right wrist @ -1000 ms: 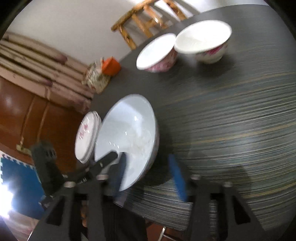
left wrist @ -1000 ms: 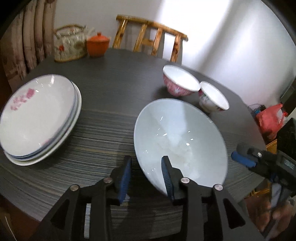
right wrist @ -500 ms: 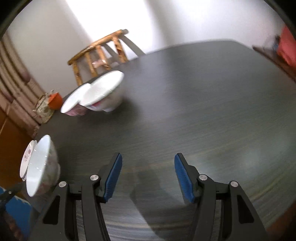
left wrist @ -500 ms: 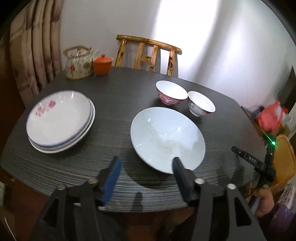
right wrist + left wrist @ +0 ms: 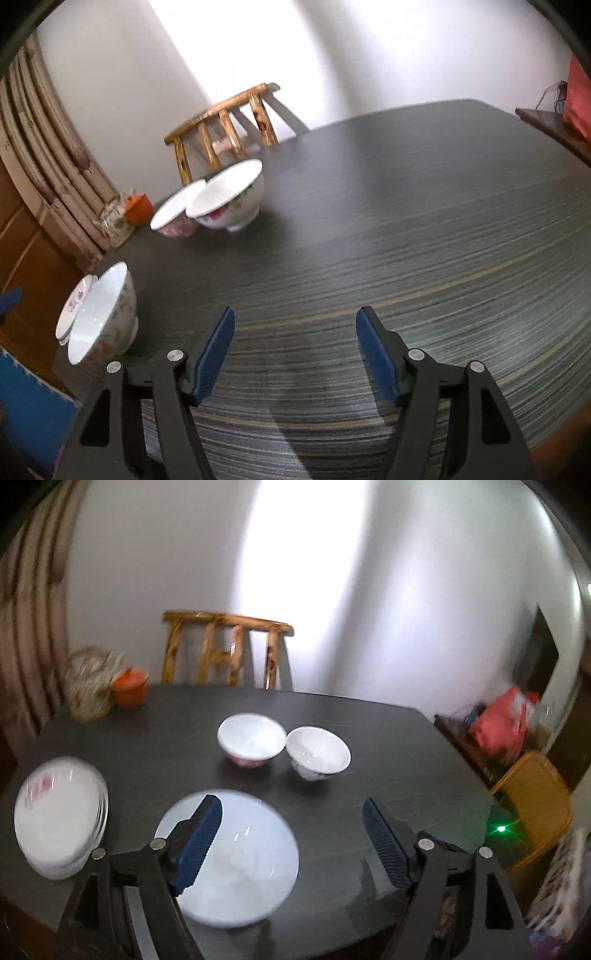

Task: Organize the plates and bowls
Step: 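Move both tools to the plain white bowl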

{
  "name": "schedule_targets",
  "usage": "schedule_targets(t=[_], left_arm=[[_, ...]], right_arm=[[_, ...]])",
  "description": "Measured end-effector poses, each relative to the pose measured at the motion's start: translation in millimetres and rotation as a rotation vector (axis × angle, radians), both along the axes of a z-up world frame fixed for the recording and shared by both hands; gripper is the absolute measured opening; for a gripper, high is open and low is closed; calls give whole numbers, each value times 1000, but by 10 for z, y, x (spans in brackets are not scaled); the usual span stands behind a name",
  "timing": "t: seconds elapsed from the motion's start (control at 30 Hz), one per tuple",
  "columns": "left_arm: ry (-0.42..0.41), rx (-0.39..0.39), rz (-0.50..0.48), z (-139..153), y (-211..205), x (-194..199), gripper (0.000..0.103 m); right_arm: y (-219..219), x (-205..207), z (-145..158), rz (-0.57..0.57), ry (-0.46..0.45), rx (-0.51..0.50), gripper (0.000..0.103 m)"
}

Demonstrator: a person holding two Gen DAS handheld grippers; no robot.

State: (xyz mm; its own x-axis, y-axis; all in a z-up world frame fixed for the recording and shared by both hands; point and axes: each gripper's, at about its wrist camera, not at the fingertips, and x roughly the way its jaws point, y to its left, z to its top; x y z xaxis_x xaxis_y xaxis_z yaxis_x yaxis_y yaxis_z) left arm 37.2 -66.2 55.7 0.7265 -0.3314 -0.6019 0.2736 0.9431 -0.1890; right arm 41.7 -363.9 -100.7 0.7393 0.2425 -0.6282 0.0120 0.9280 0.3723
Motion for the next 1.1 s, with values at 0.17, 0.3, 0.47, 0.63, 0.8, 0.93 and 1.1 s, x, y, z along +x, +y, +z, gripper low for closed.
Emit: schedule_targets(t=[0.17, 0.3, 0.47, 0.63, 0.8, 0.93, 1.1], left_arm=[[109, -33, -101, -92, -413, 491, 81], [226, -132, -88, -256, -562, 974, 81], [359, -192, -39, -492, -620, 1449, 81], [461, -241, 23, -760, -642, 1753, 81], [560, -317, 69, -1011, -641, 1951, 81], [581, -352, 106, -1104, -601, 2030, 81], [598, -395, 162, -1203, -537, 2116, 80]], right_arm=[[-74, 36, -4, -12, 21, 36, 67], [-92, 226, 81, 58, 54, 67, 67], [-287, 601, 201, 88, 99, 196, 68], [-372, 1003, 295, 133, 116, 230, 68], [-349, 1360, 359, 157, 132, 236, 67], [-260, 1641, 351, 183, 165, 220, 60], [-133, 1890, 361, 218, 192, 178, 56]])
